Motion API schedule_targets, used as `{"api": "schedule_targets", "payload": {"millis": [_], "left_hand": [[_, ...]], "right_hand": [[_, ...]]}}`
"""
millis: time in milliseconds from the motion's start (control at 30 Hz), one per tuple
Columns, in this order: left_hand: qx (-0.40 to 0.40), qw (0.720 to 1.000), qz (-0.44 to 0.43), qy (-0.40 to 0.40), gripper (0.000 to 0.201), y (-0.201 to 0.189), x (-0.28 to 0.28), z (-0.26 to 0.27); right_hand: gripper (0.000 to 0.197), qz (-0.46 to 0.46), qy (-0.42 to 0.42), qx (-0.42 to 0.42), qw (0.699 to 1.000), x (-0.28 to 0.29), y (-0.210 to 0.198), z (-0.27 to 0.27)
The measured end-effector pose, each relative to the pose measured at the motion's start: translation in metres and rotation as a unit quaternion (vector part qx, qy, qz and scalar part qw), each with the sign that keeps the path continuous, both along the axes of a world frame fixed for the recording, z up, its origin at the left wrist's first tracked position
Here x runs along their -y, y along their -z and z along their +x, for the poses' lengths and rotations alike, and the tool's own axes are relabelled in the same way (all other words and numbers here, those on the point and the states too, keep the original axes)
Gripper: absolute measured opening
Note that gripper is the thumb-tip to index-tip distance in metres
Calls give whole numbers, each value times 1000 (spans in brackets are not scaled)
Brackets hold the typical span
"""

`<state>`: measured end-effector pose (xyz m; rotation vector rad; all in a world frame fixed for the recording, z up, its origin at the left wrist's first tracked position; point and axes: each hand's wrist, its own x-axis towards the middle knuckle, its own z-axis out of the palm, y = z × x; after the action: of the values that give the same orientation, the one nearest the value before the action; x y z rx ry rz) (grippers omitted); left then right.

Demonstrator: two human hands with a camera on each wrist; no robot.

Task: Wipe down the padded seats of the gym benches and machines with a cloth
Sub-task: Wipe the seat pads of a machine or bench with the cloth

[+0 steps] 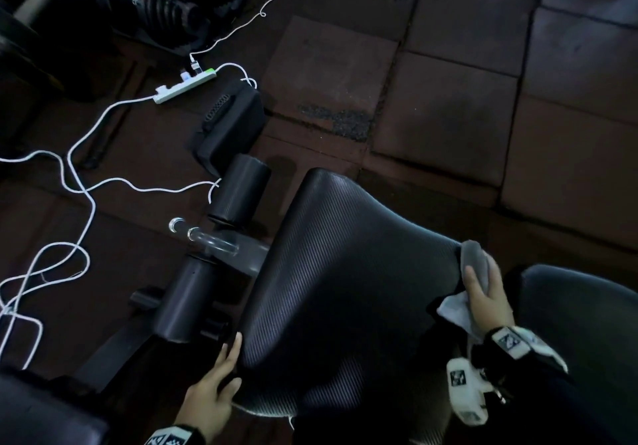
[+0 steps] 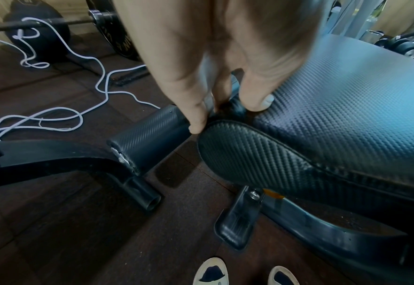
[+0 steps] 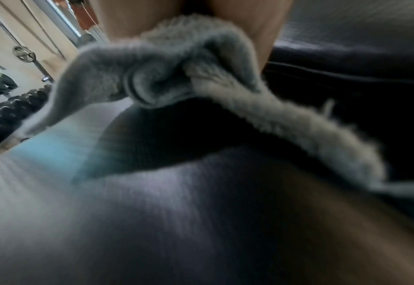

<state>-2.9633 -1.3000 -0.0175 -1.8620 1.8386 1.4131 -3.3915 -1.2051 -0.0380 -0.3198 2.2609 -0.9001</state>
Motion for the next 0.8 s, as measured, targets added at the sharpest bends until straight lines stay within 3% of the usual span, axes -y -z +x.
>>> {"api": "schedule_targets", "payload": {"millis": [100, 267, 467, 633, 800], "left_hand": [[-7, 1000, -1, 3, 88, 2, -1, 1], [-11, 1000, -4, 12, 80, 1, 0, 1], [-23, 999, -7, 42, 78, 4, 3, 7], [-36, 996, -12, 75, 77, 9, 4, 13], [-56, 995, 11, 88, 74, 13, 7, 17]], "right_hand": [[56, 29, 22, 21, 999, -46, 3, 47], [59, 44, 46, 56, 996, -91, -11, 112], [53, 59, 79, -1, 995, -54, 3, 75], [50, 9, 74, -14, 997, -17, 8, 26], [52, -6, 80, -13, 997, -35, 4, 54]]}}
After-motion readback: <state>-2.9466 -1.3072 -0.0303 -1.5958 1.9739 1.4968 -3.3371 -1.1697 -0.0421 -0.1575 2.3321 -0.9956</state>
